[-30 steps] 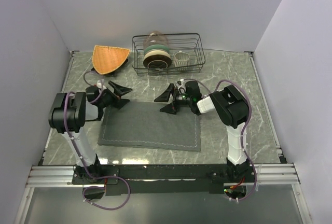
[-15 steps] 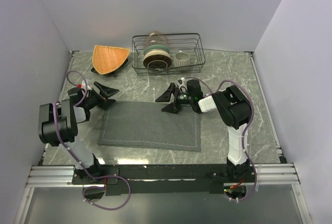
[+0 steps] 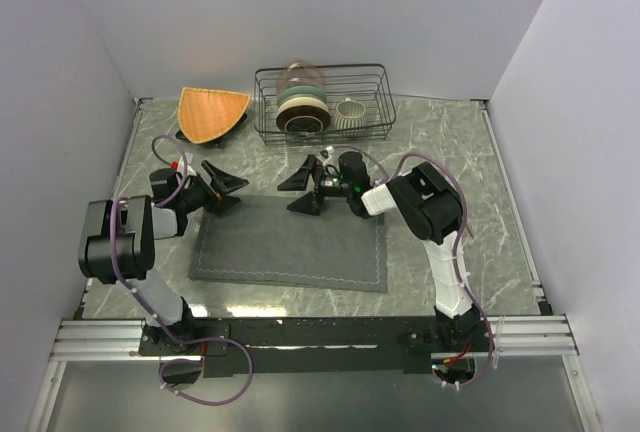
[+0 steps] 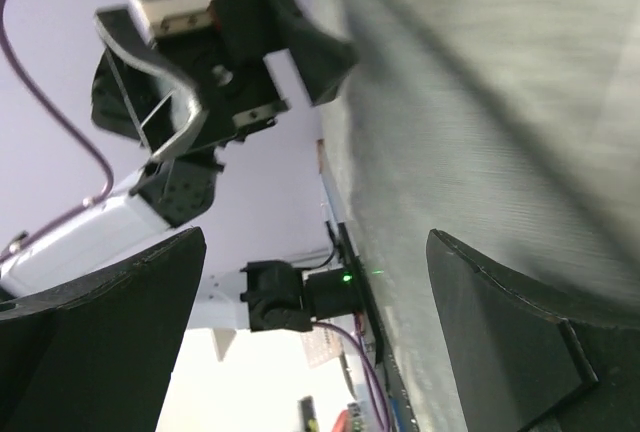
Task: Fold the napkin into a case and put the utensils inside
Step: Smooth out the rectangle-folded napkin at the center of the board.
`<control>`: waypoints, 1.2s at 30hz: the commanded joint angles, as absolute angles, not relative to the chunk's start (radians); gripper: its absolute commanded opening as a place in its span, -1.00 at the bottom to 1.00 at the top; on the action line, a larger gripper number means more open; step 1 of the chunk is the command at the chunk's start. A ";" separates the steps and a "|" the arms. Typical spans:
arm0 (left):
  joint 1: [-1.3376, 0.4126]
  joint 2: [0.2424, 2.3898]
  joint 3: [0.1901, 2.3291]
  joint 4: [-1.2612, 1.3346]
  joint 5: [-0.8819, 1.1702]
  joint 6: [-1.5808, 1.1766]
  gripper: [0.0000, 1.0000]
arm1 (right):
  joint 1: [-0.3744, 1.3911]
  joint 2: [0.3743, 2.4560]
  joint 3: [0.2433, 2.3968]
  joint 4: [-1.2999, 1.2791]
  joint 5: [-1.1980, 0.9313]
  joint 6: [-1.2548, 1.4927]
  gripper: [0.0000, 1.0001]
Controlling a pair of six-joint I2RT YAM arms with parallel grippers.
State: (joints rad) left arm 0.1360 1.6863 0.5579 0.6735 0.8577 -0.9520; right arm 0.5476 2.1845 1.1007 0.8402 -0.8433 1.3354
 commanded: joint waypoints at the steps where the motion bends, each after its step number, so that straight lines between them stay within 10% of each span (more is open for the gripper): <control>1: 0.153 1.735 0.548 0.660 0.830 -0.896 0.99 | 0.477 2.209 1.033 0.887 -0.870 1.321 1.00; 30: 0.221 1.780 0.594 0.517 0.784 -0.814 0.99 | 0.074 2.010 0.969 0.032 -0.977 0.584 0.99; 36: 0.195 1.622 0.638 0.519 0.864 -0.833 0.99 | 0.103 1.707 1.035 -0.133 -0.878 0.582 0.78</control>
State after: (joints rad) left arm 0.2016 1.7424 0.5919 0.5533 0.8669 -0.8738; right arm 0.0914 1.9427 0.9768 0.0570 -1.0451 0.6571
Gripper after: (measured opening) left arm 0.994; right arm 0.934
